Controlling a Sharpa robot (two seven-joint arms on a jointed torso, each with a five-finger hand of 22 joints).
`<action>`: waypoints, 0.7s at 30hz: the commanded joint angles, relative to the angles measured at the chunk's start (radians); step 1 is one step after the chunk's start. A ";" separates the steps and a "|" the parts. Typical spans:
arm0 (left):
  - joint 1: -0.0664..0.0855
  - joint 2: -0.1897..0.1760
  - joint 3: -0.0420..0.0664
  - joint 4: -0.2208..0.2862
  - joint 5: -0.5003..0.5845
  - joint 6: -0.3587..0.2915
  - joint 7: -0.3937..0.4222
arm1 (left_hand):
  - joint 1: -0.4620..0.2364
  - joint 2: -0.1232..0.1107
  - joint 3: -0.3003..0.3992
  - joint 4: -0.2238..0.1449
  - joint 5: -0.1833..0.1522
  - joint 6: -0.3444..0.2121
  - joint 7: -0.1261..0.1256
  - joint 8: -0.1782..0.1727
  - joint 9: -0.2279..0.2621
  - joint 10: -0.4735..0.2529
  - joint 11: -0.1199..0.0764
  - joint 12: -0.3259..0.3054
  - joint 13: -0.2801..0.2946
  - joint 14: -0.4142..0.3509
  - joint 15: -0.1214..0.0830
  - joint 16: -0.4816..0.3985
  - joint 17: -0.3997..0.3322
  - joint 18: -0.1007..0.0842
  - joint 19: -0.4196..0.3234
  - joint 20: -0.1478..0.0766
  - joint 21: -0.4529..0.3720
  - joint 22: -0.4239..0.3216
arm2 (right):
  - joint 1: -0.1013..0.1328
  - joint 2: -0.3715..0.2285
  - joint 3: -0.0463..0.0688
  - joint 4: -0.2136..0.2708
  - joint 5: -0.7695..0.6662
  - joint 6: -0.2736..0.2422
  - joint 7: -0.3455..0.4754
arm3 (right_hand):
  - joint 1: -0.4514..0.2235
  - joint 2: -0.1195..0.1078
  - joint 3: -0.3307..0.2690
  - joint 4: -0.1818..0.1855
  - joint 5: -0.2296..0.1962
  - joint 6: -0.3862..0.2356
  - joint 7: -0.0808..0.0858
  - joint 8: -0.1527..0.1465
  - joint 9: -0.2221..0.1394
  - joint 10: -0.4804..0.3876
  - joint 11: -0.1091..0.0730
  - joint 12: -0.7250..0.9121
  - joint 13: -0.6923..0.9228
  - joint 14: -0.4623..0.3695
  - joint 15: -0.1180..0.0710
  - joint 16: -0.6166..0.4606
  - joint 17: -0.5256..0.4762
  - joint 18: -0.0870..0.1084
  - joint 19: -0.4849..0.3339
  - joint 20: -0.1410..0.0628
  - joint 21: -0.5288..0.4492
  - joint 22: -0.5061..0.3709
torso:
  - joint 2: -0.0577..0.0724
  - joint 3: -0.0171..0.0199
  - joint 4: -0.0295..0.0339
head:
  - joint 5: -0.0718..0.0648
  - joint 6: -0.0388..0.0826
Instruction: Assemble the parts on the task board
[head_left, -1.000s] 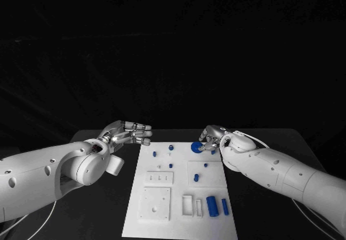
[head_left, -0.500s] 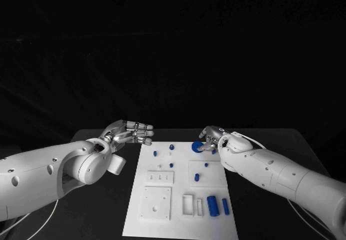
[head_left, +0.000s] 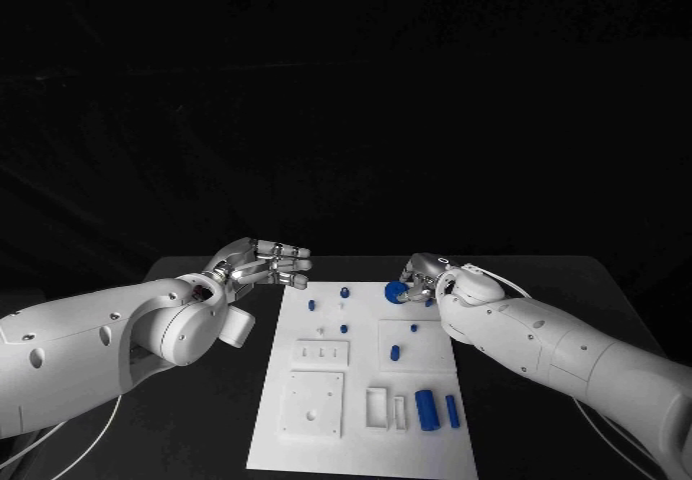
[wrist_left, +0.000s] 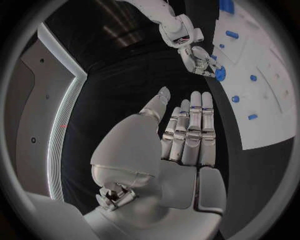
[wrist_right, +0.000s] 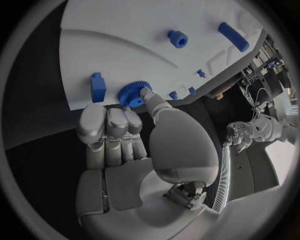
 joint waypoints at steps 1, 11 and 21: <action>0.001 0.003 0.001 0.003 -0.003 0.016 0.004 | 0.002 -0.003 0.003 0.002 0.006 -0.005 0.002 0.004 0.001 -0.004 0.001 0.001 0.001 -0.003 0.001 0.000 0.002 -0.004 -0.008 0.000 0.003 0.001 | -0.001 0.002 -0.001 -0.001 0.005 0.026 0.012 | -0.017 0.002 0.043 -0.011 -0.009 0.010 -0.004 0.000 0.001 -0.001 -0.010 0.003 0.003 0.004 -0.005 -0.003 0.002 0.002 0.009 -0.004 0.007 0.127 | -0.001 0.0002 -0.0002 | 0.001 0.000; 0.001 0.004 0.001 0.001 -0.004 0.017 0.002 | 0.002 -0.003 0.003 0.002 0.006 -0.005 0.002 0.004 0.001 -0.004 0.001 0.001 0.001 -0.003 0.001 0.000 0.002 -0.004 -0.008 0.000 0.003 0.001 | 0.000 0.004 -0.003 0.002 0.012 0.019 0.016 | -0.023 -0.002 0.025 -0.017 -0.002 -0.006 -0.003 0.001 0.001 0.001 -0.010 0.001 0.004 0.004 -0.006 -0.003 0.005 0.001 0.009 -0.006 0.009 0.127 | -0.001 0.0006 -0.0011 | 0.004 -0.002; 0.001 0.005 0.001 0.001 -0.004 0.016 0.001 | 0.002 -0.004 0.002 0.004 0.006 -0.005 0.003 0.004 0.001 -0.008 0.005 0.001 0.001 -0.003 0.002 0.000 0.002 -0.004 -0.009 0.001 0.005 0.001 | 0.001 0.008 -0.003 0.003 0.012 0.014 0.011 | -0.011 -0.001 -0.059 0.004 0.021 -0.069 0.009 0.000 -0.001 -0.009 -0.003 -0.010 -0.003 0.003 -0.001 -0.006 0.005 0.005 0.008 -0.001 0.003 0.126 | -0.001 0.0004 -0.0011 | 0.004 -0.002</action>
